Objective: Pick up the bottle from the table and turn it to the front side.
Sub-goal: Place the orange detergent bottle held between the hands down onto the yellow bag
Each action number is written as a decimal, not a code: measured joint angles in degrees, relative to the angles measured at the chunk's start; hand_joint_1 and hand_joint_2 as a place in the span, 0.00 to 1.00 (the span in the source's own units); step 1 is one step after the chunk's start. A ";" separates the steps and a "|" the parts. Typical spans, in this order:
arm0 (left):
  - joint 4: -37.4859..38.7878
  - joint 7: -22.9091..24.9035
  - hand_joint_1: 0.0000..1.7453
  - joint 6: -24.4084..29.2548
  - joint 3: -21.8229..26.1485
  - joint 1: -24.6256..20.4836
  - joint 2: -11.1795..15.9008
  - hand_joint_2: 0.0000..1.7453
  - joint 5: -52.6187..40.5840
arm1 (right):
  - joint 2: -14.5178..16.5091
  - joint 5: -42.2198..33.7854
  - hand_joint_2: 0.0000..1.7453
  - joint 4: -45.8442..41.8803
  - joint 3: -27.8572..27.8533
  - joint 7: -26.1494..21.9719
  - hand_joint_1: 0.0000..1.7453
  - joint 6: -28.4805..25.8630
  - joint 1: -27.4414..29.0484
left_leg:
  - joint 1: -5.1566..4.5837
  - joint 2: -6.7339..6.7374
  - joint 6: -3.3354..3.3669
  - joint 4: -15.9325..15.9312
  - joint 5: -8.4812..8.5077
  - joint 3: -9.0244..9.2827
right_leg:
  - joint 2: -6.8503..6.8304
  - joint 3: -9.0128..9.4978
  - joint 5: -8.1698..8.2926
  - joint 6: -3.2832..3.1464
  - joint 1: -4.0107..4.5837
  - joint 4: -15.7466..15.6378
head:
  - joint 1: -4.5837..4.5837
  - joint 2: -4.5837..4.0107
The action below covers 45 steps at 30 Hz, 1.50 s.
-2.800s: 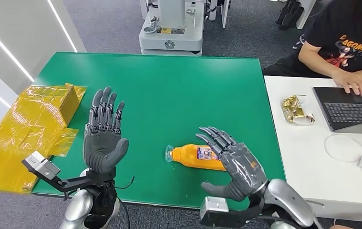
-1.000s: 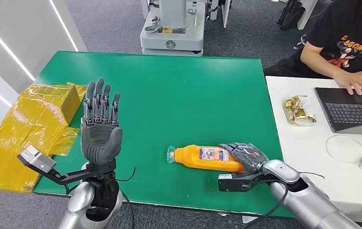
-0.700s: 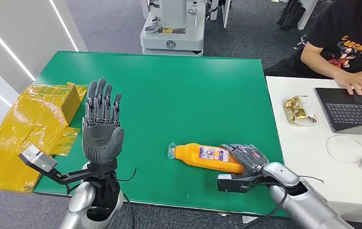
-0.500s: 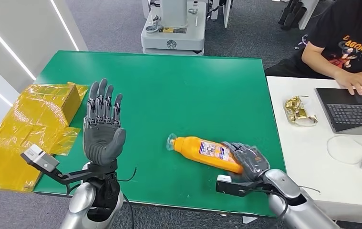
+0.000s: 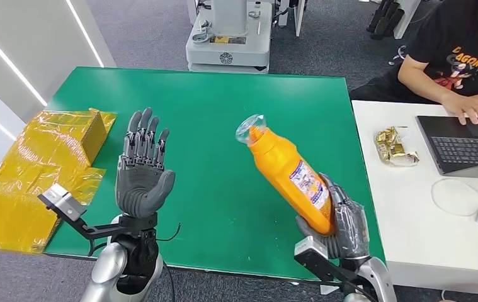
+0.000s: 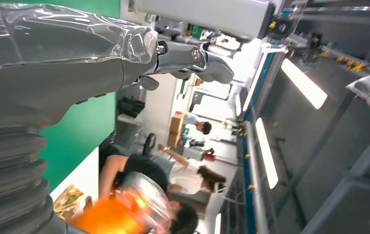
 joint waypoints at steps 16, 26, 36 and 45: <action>3.76 3.75 0.00 -7.49 -5.64 -3.89 0.99 1.00 -0.49 | 6.12 2.38 1.00 -5.97 -1.74 -0.29 1.00 7.43 0.42 | 0.00 0.07 -0.01 0.01 0.03 0.02 | 0.06 0.00 0.05 -0.01 0.00 0.02 | -0.01 0.00; 5.84 3.45 0.00 -11.58 -8.04 -5.18 1.87 1.00 -0.10 | 6.42 7.75 1.00 -4.17 -0.90 0.70 1.00 15.75 -4.01 | 0.00 0.07 -0.01 0.01 0.02 0.00 | 0.08 -0.03 0.04 -0.01 -0.01 0.01 | -0.01 0.00; 6.80 2.75 0.00 -12.17 -8.06 -5.78 1.97 1.00 0.88 | 6.39 6.99 1.00 -2.83 -0.25 -3.60 1.00 16.43 -5.21 | 0.00 0.06 -0.01 0.01 0.02 0.00 | 0.07 -0.02 0.05 -0.01 -0.01 0.01 | -0.01 0.00; 8.69 3.41 0.00 -11.27 -8.56 -6.34 1.78 1.00 1.47 | 6.20 5.92 1.00 -1.71 4.45 -6.86 1.00 18.72 -6.29 | 0.01 0.09 -0.01 0.01 0.02 -0.01 | 0.10 -0.06 0.04 -0.01 0.00 0.01 | -0.01 0.00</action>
